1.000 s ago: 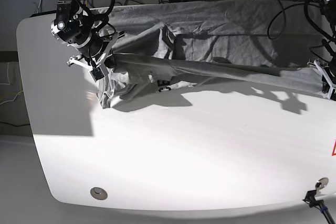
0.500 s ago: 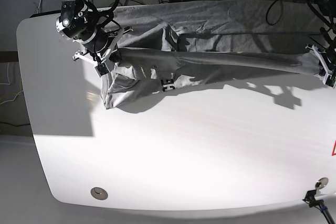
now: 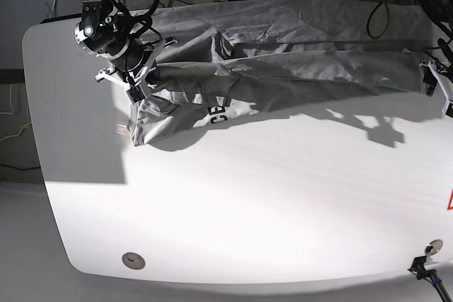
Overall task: Fold the T-shirt properly
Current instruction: 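Drag the held shirt edge toward the robot with both grippers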
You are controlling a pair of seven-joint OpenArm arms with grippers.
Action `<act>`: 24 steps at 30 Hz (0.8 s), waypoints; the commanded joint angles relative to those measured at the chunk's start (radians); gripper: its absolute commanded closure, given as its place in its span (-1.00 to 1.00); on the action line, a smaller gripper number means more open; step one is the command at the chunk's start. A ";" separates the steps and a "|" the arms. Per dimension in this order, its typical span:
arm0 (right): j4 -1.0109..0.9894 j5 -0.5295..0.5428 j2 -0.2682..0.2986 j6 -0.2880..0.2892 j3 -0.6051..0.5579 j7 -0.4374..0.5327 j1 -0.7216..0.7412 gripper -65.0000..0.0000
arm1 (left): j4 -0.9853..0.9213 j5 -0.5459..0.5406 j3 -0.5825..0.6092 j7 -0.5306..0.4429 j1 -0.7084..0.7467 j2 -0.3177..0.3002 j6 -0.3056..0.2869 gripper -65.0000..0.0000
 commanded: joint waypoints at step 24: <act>0.053 0.090 0.014 0.005 0.008 0.018 0.005 -0.03 | 0.121 -0.008 -0.006 0.079 0.125 0.096 0.007 -0.44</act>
